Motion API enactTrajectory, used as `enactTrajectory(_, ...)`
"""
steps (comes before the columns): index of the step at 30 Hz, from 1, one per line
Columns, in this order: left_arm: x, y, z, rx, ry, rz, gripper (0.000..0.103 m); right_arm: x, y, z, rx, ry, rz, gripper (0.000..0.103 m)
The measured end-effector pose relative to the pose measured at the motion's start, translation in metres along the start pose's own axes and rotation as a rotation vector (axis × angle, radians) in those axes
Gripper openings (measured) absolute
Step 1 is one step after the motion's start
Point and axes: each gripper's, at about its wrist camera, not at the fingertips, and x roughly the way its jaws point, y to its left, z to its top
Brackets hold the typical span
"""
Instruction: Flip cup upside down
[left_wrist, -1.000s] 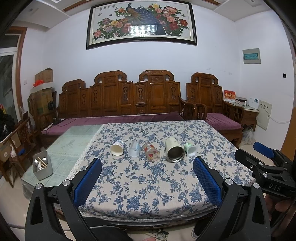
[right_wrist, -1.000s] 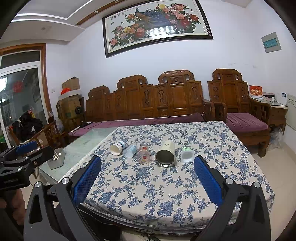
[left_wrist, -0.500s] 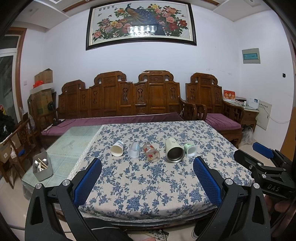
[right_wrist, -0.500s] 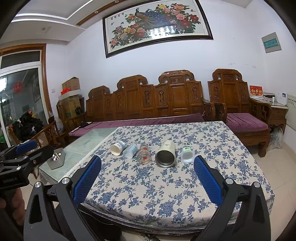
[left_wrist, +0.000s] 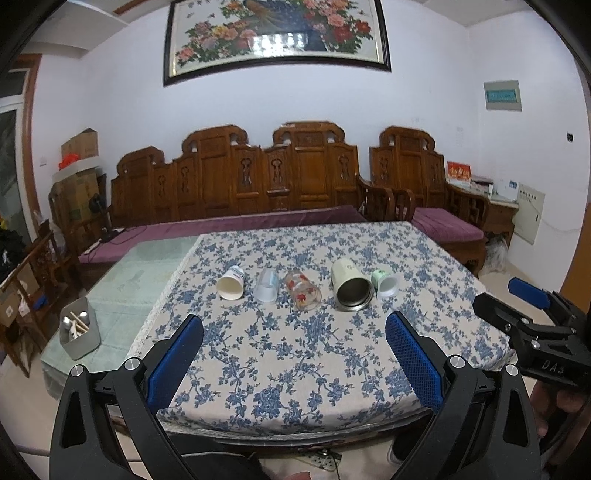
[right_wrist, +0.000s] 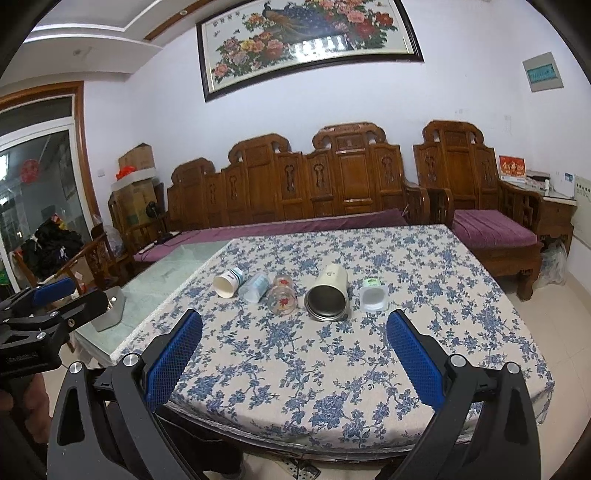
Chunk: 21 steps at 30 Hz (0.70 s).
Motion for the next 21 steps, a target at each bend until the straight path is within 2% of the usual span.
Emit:
enactTrajectory(6, 0.045, 0.005, 0.009, 0.022, 0.069, -0.019, 0.095, 0.046, -0.013, 0.011, -0.001, 0.072, 0.01, 0.1)
enactTrajectory(11, 0.087, 0.012, 0.016, 0.034, 0.127, -0.04, 0.095, 0.091, -0.025, 0.019, -0.003, 0.142, 0.023, 0.092)
enactTrajectory(21, 0.165, 0.02, 0.018, 0.056, 0.223, -0.062, 0.095, 0.18, -0.05, 0.021, 0.002, 0.279, 0.043, 0.091)
